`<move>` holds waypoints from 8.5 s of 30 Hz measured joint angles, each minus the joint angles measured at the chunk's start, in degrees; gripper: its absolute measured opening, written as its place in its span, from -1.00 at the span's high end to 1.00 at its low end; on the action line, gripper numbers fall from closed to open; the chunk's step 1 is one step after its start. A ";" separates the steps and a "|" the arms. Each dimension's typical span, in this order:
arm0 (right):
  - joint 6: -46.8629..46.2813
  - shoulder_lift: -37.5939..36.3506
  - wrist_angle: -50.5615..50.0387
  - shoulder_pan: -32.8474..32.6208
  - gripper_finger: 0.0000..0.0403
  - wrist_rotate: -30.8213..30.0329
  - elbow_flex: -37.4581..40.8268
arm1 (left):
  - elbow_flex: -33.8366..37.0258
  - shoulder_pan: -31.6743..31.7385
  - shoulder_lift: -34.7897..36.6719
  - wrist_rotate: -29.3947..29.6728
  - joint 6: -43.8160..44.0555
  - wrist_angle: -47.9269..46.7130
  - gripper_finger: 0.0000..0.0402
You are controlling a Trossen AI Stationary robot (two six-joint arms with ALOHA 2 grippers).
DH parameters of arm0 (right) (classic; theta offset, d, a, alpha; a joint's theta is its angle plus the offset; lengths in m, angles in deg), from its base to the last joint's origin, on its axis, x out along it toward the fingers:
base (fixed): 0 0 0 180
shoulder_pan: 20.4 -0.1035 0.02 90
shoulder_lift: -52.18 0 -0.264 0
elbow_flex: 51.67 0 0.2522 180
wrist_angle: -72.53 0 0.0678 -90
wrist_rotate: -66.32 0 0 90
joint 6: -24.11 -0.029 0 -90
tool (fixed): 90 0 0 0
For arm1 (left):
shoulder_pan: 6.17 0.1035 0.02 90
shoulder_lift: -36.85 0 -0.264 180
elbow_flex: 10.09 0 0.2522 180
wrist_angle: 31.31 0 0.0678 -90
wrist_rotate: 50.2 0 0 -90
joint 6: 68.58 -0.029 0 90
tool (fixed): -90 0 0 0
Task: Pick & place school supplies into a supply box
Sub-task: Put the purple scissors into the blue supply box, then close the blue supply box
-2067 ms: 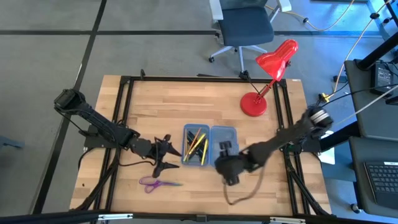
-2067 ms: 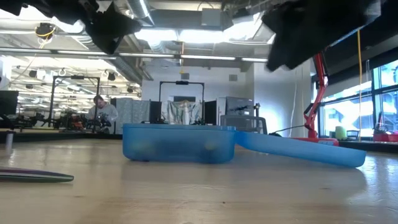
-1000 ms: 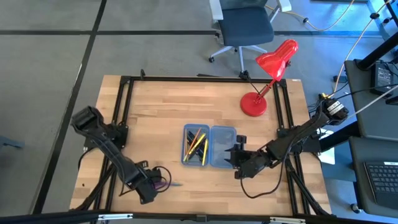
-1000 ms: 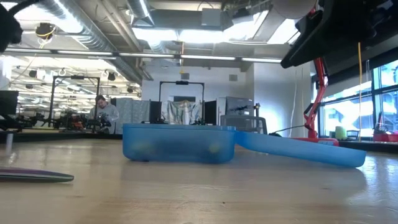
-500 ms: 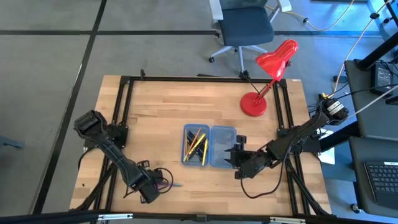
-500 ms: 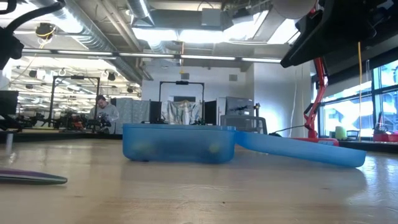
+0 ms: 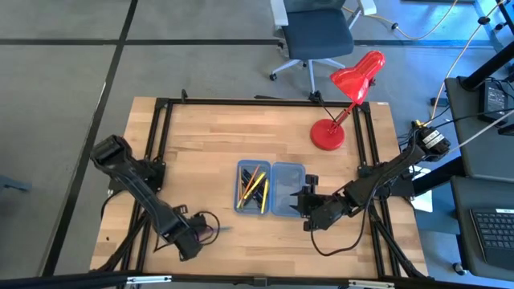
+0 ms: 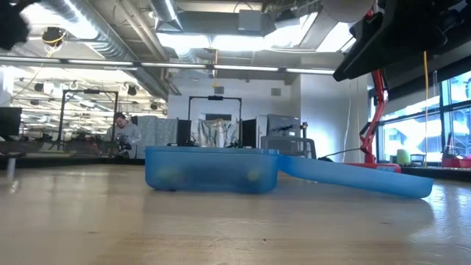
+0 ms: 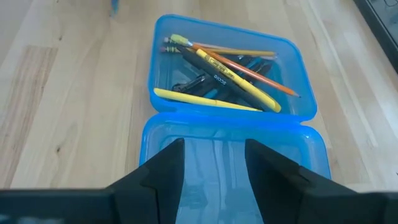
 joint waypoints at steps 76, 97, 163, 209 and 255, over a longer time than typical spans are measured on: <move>0.37 0.00 0.27 -0.04 0.14 10.64 -0.04 | -4.24 33.95 -6.87 0.20 11.38 21.53 0.39; -26.03 0.02 -6.17 1.47 0.14 9.16 -0.04 | -4.23 34.15 7.08 16.24 -2.66 -3.72 0.27; -75.15 31.75 28.25 -8.44 0.14 8.40 -7.37 | 17.68 65.28 1.50 -7.78 -61.09 47.76 0.28; -79.42 32.09 -19.11 -12.69 0.15 -3.08 -12.18 | 17.90 55.85 1.67 -6.72 -55.11 41.94 0.25; -75.36 32.44 -4.06 -11.70 0.15 -30.37 8.26 | 17.70 47.65 7.48 -8.30 -57.09 50.64 0.28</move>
